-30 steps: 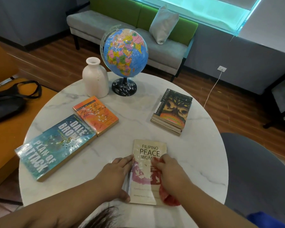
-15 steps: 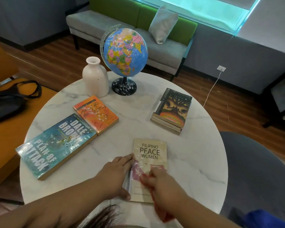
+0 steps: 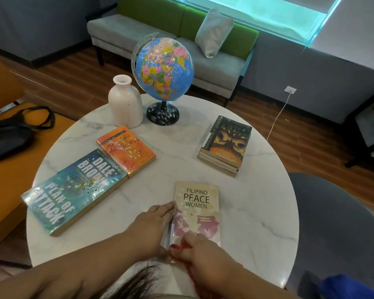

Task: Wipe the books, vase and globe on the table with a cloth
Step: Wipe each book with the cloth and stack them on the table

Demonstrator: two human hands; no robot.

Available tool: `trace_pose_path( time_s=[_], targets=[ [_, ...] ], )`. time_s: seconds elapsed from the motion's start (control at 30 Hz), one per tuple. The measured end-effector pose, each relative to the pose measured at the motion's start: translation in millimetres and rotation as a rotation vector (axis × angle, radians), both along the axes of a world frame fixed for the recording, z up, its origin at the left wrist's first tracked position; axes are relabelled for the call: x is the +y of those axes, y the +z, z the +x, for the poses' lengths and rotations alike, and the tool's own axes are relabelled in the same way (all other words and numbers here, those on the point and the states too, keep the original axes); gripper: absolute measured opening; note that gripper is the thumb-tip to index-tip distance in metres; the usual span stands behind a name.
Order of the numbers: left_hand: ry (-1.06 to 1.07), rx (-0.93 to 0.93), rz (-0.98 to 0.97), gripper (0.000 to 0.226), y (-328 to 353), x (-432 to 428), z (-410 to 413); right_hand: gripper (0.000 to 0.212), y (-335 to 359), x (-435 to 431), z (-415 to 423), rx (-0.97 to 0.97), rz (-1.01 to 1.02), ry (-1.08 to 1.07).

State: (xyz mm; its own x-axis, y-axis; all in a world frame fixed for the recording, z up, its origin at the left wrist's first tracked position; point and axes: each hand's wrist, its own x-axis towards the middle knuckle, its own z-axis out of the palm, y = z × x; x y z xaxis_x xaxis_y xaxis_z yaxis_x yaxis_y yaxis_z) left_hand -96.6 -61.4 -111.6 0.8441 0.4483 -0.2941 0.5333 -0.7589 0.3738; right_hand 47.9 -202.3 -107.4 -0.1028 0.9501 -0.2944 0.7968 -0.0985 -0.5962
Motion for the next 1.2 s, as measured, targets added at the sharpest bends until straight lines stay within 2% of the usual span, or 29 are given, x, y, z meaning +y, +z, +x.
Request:
trace_pose_path(
  time_s=[0.07,0.17,0.27,0.33,0.37,0.43,0.47,0.5,0.53,0.63,0.67,0.77,0.83,0.87,0.9,0.97,1.0,1.03,1.1,1.2],
  targets=[
    [-0.002,0.000,-0.013,0.125,0,1,0,0.050,4,8,6,0.016,0.112,-0.102],
    [0.004,-0.003,-0.021,0.127,-1,1,0,0.032,7,25,20,-0.104,0.142,-0.326],
    [0.007,-0.010,-0.020,0.127,-1,1,-1,0.022,-5,19,11,-0.126,0.074,-0.159],
    [0.004,-0.014,-0.018,0.126,-2,1,0,0.040,-12,11,6,-0.258,0.017,0.115],
    [0.006,-0.014,-0.019,0.126,-2,1,0,0.043,-16,10,7,-0.286,0.036,0.177],
    [0.005,-0.014,-0.020,0.126,-2,2,0,0.042,-16,15,10,-0.233,0.085,0.093],
    [0.004,-0.017,-0.019,0.125,-2,2,0,0.055,-12,19,11,-0.194,0.143,0.040],
    [0.003,-0.020,-0.018,0.125,-2,2,0,0.078,-10,21,16,-0.188,0.173,-0.034],
    [0.005,-0.022,-0.016,0.125,-1,1,0,0.088,-9,24,20,-0.205,0.176,-0.062],
    [0.002,-0.013,-0.016,0.126,-1,1,-1,0.049,-5,29,15,-0.285,0.074,-0.004],
    [0.002,-0.009,-0.015,0.126,-2,1,-1,0.046,-7,26,12,-0.280,0.022,0.042],
    [-0.003,-0.008,-0.006,0.125,-3,2,0,0.042,-18,19,13,-0.248,0.014,0.193],
    [-0.008,-0.005,-0.007,0.126,-3,2,0,0.037,-13,25,16,-0.202,0.067,0.141],
    [-0.009,-0.003,-0.010,0.126,-3,2,0,0.036,-8,27,19,-0.174,0.103,0.043],
    [-0.009,-0.003,-0.012,0.126,-3,2,0,0.038,-8,29,23,-0.192,0.171,0.002],
    [-0.009,-0.004,-0.010,0.126,-3,2,0,0.070,-8,29,20,-0.194,0.171,-0.033],
    [-0.009,-0.003,-0.006,0.126,-3,2,0,0.069,-10,26,17,-0.211,0.173,-0.005],
    [-0.008,-0.002,-0.003,0.126,-3,2,0,0.055,-13,23,11,-0.261,0.133,0.090],
    [-0.002,-0.004,-0.001,0.125,-4,2,0,0.047,-15,14,6,-0.235,0.061,0.183],
    [-0.003,-0.001,-0.012,0.127,-4,2,0,0.036,-17,10,27,-0.186,0.141,0.104]
  ],
)
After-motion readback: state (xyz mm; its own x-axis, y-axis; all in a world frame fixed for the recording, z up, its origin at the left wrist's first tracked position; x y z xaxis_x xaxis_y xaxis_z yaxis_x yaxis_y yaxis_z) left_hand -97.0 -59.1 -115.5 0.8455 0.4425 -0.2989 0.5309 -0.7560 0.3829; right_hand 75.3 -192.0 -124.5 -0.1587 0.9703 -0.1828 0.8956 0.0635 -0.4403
